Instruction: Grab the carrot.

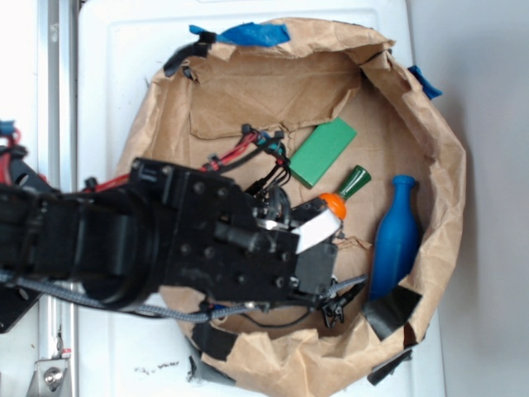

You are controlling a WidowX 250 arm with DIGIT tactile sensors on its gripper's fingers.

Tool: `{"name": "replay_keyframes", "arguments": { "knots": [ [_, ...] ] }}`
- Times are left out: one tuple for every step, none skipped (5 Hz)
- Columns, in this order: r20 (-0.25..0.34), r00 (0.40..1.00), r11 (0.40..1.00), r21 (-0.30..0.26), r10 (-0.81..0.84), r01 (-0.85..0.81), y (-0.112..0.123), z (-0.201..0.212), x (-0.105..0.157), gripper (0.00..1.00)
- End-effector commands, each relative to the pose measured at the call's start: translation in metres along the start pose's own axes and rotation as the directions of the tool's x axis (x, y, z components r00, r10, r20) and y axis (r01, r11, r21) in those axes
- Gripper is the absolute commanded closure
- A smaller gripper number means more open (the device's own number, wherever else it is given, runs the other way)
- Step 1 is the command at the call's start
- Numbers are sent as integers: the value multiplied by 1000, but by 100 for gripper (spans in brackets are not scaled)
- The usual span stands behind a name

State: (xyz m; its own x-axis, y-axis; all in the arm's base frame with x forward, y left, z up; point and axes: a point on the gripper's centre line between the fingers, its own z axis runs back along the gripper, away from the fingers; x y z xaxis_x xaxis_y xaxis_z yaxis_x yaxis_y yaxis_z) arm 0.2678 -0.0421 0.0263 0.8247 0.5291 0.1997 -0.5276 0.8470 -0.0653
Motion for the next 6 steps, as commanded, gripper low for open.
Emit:
{"name": "replay_keyframes", "arguments": {
  "knots": [
    [-47,992,992,-60,-115,112,11,38,11,100],
    [-117,936,937,-156,-332,313,17,83,38,100],
    [-108,879,881,-157,-465,447,26,130,57,100],
    [-61,808,803,-179,-585,568,37,152,66,100],
    [-15,763,760,-105,-646,641,37,155,57,100],
    [-23,768,767,-75,-640,637,37,149,56,100]
  ]
}}
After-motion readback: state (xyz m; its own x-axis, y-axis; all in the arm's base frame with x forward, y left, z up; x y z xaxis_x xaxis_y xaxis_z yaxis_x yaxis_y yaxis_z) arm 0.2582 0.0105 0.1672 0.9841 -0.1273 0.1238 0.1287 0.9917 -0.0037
